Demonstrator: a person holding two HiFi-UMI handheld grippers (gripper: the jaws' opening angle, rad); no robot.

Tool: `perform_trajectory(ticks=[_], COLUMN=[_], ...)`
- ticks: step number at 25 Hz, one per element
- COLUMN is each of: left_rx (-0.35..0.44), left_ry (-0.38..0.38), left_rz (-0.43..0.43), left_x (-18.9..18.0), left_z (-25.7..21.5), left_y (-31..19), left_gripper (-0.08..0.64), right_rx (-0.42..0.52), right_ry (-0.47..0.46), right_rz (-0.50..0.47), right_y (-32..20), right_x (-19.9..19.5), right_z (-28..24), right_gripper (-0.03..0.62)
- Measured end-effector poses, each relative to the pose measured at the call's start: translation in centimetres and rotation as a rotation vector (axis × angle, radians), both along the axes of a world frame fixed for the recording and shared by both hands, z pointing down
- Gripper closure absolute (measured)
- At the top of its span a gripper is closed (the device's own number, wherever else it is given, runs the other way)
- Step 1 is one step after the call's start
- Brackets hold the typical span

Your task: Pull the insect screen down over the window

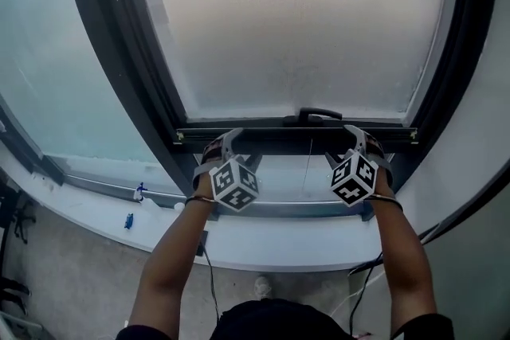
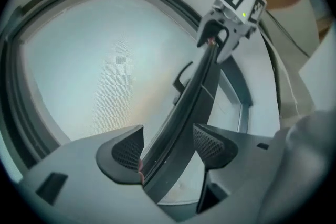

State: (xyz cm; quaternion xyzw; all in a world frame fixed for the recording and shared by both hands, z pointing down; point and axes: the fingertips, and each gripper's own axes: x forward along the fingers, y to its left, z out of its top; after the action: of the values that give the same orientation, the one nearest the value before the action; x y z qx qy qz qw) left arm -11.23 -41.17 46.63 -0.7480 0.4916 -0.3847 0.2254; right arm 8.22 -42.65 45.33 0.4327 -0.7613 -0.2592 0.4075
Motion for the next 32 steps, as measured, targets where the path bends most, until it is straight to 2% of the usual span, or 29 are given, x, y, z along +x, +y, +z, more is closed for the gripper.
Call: perform_trajectory(ticks=[5, 9, 12, 14, 18, 22, 26, 29, 32], left_rx=[0.106, 0.132, 0.114, 0.103, 0.091, 0.101, 0.091, 0.089, 0.089], left_ry=[0.457, 0.652, 0.796, 0.862, 0.933, 0.911, 0.905, 0.923, 0.924], left_rz=[0.04, 0.097, 0.069, 0.04, -0.01, -0.023, -0.003, 0.004, 0.015], left_x=[2.8, 4.5, 4.3, 3.8, 2.8, 2.4, 2.4, 2.0, 1.8], left_z=[-4.5, -6.3, -6.3, -5.9, -5.0, -4.0, -3.3, -3.4, -3.3], left_y=[5.0, 9.0, 11.1, 12.0, 13.8, 15.1, 16.1, 17.0, 18.2], left_gripper=[0.262, 0.262, 0.262, 0.262, 0.262, 0.273, 0.313, 0.345, 0.372], right_rx=[0.046, 0.062, 0.071, 0.064, 0.049, 0.063, 0.058, 0.063, 0.081], right_ry=[-0.382, -0.641, -0.756, -0.812, -0.856, -0.876, -0.874, -0.874, -0.868], right_rz=[0.002, -0.007, -0.009, -0.013, 0.007, 0.029, 0.039, 0.049, 0.063], right_y=[4.4, 8.5, 11.3, 12.8, 14.4, 15.4, 16.5, 17.7, 19.0], right_x=[-0.7, -1.1, -1.2, -1.6, -1.6, -1.9, -3.0, -3.9, -4.2], right_z=[-3.4, -4.8, -5.2, -5.4, -4.0, -3.0, -2.6, -2.6, -2.3], right_gripper=[0.276, 0.276, 0.276, 0.276, 0.278, 0.354, 0.365, 0.414, 0.436])
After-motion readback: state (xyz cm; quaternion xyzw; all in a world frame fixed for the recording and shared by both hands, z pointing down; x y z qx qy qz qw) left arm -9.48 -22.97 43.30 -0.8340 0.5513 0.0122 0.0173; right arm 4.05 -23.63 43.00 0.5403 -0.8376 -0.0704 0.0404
